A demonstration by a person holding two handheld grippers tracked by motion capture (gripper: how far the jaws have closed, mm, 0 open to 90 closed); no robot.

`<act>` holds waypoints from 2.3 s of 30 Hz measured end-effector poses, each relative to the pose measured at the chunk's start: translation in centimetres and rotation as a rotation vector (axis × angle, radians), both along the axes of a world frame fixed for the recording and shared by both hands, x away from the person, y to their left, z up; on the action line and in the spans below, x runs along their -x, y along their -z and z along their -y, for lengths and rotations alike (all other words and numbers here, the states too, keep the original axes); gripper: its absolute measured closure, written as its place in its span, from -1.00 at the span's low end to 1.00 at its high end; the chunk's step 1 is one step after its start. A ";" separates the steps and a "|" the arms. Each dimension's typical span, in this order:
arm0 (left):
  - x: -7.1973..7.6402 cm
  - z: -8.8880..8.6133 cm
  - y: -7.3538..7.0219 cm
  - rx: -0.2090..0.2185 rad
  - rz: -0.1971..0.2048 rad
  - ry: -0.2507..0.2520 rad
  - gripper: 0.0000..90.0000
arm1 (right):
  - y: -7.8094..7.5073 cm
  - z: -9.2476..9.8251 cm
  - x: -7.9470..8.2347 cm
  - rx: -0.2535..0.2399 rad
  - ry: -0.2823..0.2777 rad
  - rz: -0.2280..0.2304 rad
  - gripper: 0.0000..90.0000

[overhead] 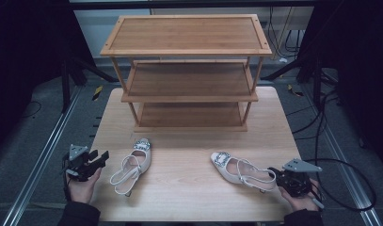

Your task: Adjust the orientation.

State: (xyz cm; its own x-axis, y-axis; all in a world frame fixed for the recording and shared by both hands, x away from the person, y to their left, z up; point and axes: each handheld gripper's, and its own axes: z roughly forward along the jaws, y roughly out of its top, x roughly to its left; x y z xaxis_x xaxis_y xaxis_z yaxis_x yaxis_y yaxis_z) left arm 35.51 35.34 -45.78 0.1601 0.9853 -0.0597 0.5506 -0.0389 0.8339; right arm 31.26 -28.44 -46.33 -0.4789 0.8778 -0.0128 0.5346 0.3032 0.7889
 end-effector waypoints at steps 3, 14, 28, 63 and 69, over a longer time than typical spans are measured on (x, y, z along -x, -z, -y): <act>-0.1 -0.1 0.1 0.001 -0.001 -0.002 0.14 | -1.1 0.8 0.0 -0.049 0.028 0.075 0.65; -0.1 -0.1 0.2 -0.004 -0.008 0.000 0.13 | -3.5 -1.8 -0.3 -0.144 -0.148 0.166 -0.46; -0.2 -0.1 0.2 -0.006 -0.011 0.002 0.13 | 0.6 -3.5 -0.8 -0.015 -0.275 -0.027 -0.77; -0.3 -0.1 0.3 -0.007 -0.015 0.006 0.16 | 1.6 -5.7 -2.0 -0.021 -0.369 -0.154 -0.11; -0.2 -0.2 0.3 -0.004 -0.015 0.005 0.16 | 0.8 -7.4 -2.3 -0.093 -0.336 -0.109 -0.12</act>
